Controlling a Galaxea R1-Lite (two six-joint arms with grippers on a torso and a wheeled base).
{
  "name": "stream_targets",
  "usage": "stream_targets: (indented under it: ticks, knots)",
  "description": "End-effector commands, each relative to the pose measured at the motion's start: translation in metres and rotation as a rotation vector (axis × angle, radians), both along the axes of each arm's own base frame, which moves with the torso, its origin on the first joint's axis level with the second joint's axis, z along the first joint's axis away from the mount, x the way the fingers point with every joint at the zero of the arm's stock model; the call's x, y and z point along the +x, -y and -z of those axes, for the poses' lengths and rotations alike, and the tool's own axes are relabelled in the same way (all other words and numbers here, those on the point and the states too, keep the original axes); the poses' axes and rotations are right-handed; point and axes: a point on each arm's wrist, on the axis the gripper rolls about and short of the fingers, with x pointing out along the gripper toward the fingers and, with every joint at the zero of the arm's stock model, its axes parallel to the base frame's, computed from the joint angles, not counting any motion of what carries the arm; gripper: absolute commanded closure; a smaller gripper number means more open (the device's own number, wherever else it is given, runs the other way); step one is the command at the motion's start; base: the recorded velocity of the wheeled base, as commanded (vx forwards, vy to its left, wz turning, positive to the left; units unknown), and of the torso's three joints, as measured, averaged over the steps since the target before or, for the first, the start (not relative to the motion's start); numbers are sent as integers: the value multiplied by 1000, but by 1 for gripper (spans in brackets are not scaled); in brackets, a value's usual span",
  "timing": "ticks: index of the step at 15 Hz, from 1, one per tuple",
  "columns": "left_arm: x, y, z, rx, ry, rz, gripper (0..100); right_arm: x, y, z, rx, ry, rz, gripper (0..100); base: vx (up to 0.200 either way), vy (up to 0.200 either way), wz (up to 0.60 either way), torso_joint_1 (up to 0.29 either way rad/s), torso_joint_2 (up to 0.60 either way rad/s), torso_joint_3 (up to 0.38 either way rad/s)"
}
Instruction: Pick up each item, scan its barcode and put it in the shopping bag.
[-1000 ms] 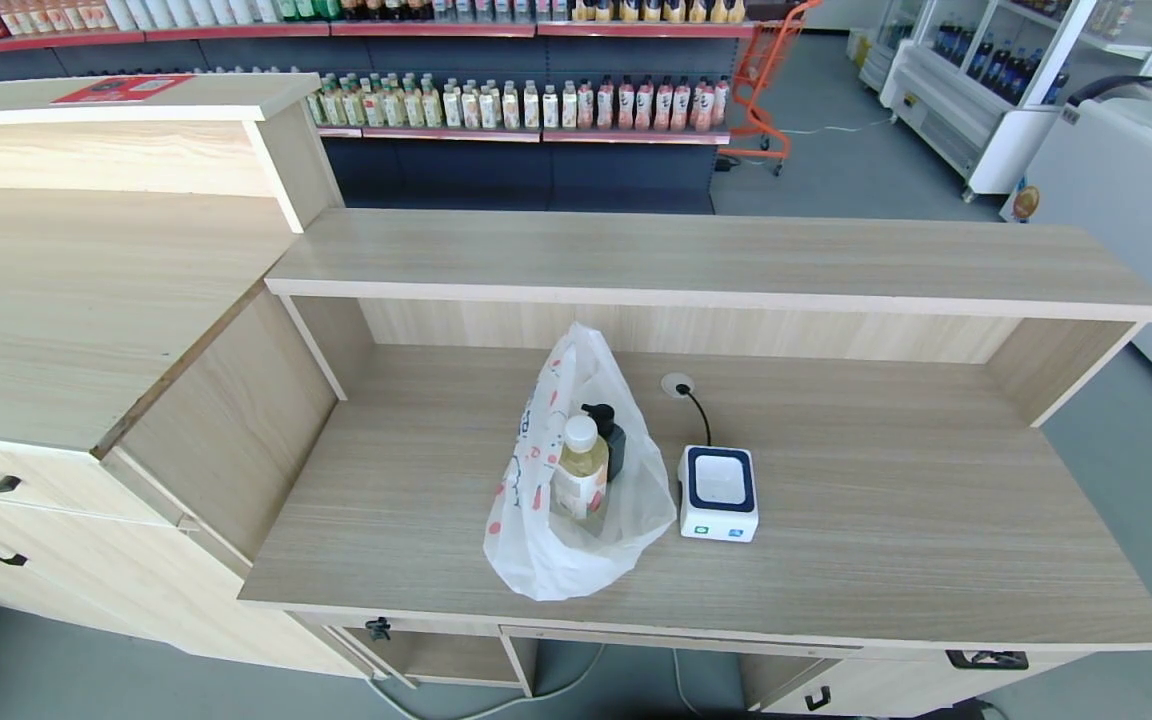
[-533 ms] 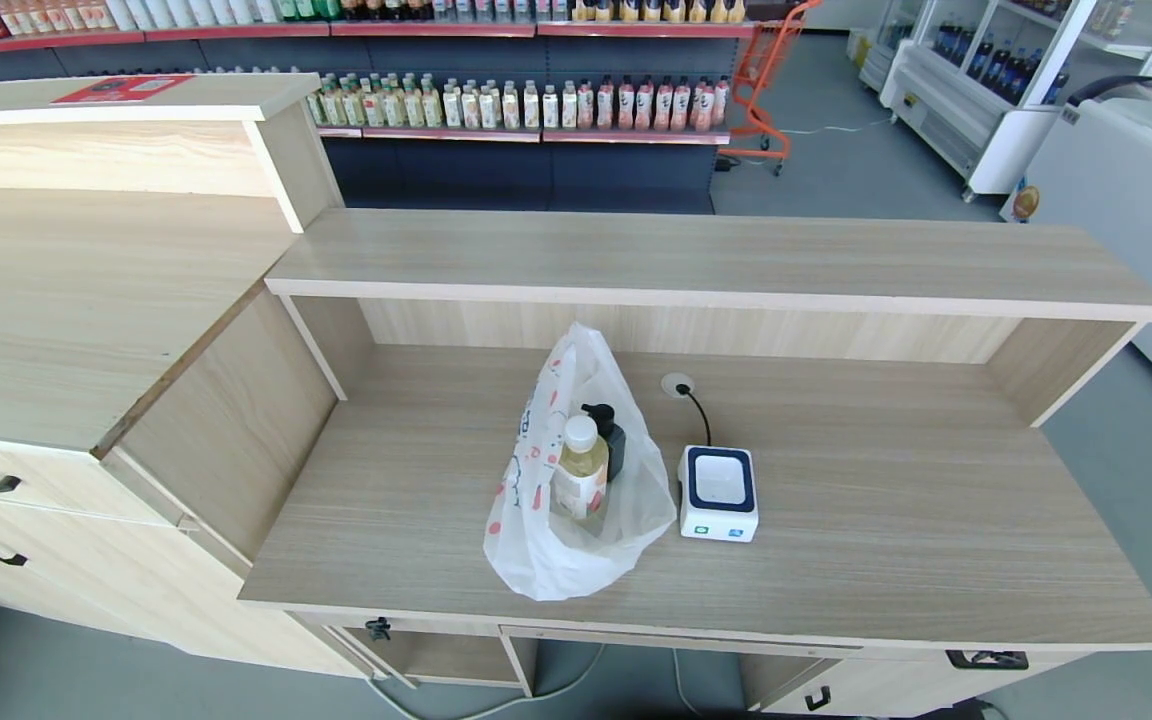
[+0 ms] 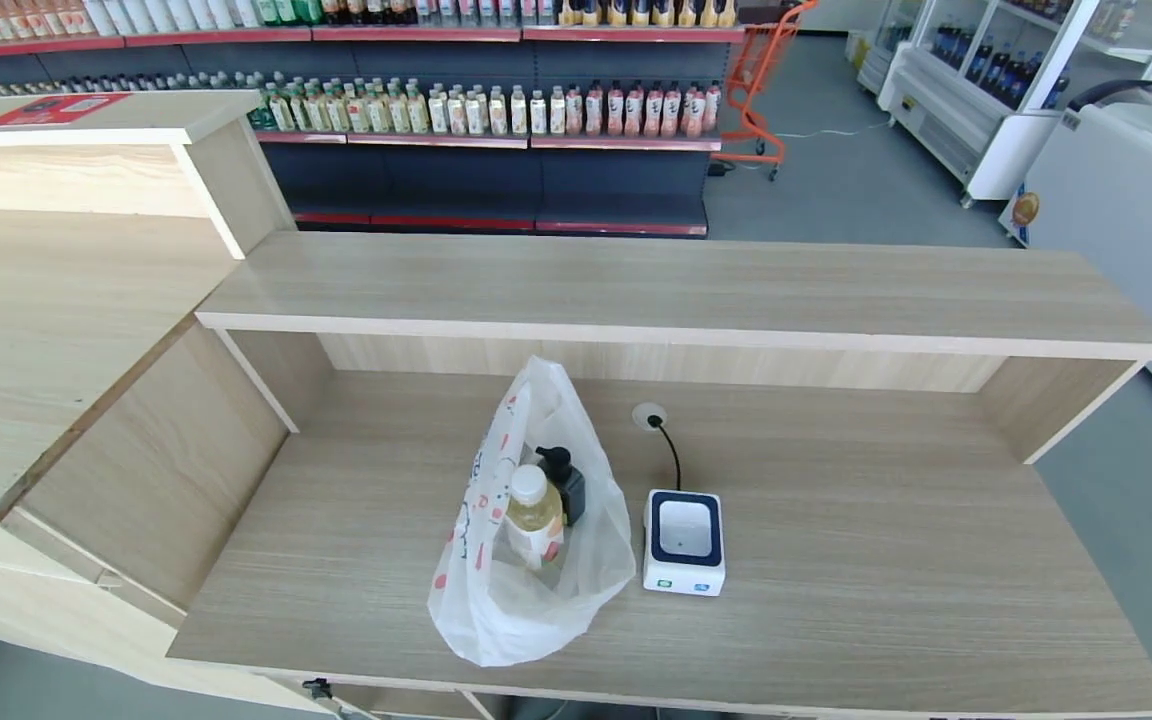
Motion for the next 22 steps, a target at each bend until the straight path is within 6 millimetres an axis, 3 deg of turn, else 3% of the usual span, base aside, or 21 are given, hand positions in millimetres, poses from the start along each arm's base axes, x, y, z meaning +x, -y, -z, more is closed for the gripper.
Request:
stream_targets:
  ticks: [1,22]
  knots:
    - [0,0,0,-2,2,0,0,0,0,0,-1,-5,-1,100,0,0,0,0,0,0]
    - [0,0,0,-2,2,0,0,0,0,0,5,-5,-1,100,0,0,0,0,0,0]
